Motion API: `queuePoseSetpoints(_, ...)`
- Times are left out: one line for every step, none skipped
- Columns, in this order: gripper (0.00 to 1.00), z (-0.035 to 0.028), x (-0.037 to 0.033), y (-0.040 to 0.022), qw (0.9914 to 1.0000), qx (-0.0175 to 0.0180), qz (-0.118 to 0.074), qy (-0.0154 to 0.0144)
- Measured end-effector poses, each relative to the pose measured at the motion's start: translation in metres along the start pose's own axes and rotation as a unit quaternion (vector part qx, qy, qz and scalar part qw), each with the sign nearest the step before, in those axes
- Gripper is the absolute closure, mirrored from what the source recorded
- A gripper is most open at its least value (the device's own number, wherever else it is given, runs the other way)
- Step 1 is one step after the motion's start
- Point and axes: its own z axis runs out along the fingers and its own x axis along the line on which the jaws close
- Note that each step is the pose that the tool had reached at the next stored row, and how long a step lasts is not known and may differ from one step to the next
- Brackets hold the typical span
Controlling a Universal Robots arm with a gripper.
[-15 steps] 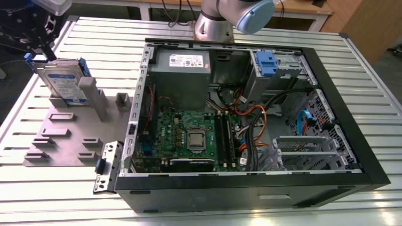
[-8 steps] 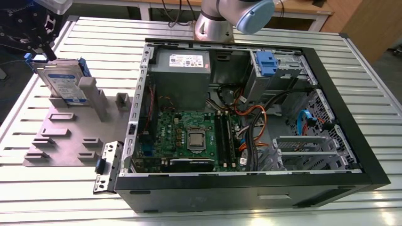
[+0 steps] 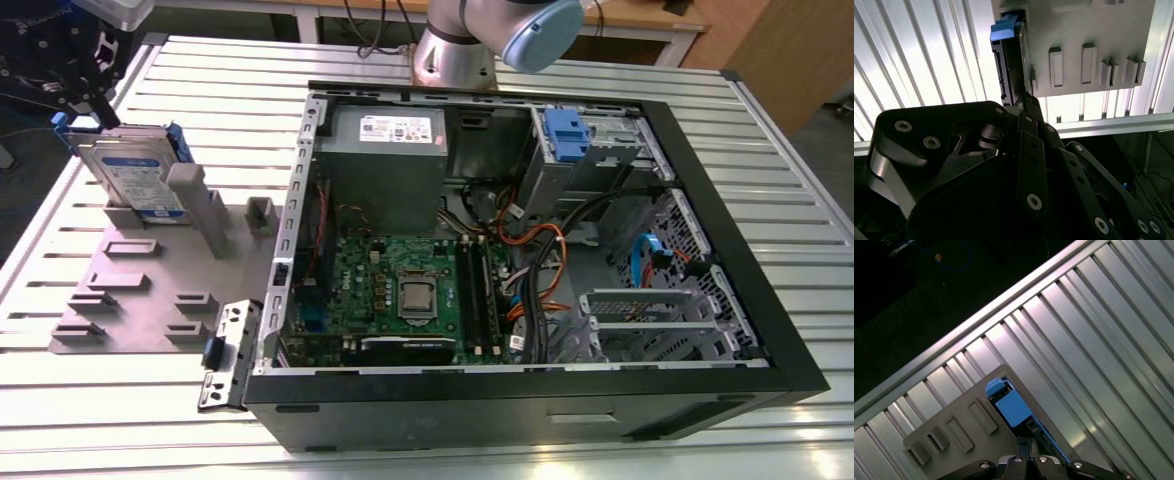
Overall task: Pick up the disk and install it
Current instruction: 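Pick up the disk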
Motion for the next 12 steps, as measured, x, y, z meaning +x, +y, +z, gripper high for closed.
queuePoseSetpoints(0.89, 0.0000, 0.0000, 0.0000, 1.00000, 0.0000, 0.000, 0.0000)
queuePoseSetpoints(0.89, 0.0000, 0.0000, 0.0000, 1.00000, 0.0000, 0.000, 0.0000)
queuePoseSetpoints(0.89, 0.0000, 0.0000, 0.0000, 1.00000, 0.0000, 0.000, 0.0000)
queuePoseSetpoints(0.89, 0.0000, 0.0000, 0.0000, 1.00000, 0.0000, 0.000, 0.0000)
queuePoseSetpoints(0.89, 0.0001, 0.0000, 0.0000, 1.00000, -0.0001, -0.002, 0.0001)
queuePoseSetpoints(0.89, 0.0002, 0.0000, 0.0000, 0.99998, -0.0002, -0.007, 0.0003)
queuePoseSetpoints(0.89, 0.0004, -0.0001, 0.0000, 0.99990, -0.0005, -0.014, 0.0007)
queuePoseSetpoints(0.89, 0.0005, 0.0000, 0.0000, 0.99976, -0.0007, -0.022, 0.0011)
queuePoseSetpoints(0.89, 0.0006, 0.0000, 0.0000, 0.99954, -0.0011, -0.030, 0.0016)
queuePoseSetpoints(0.89, 0.0007, 0.0000, 0.0000, 0.99925, -0.0014, -0.039, 0.0020)
queuePoseSetpoints(0.89, 0.0009, 0.0000, 0.0000, 0.99890, -0.0016, -0.047, 0.0025)
queuePoseSetpoints(0.89, 0.0010, 0.0000, 0.0000, 0.99848, -0.0019, -0.055, 0.0029)
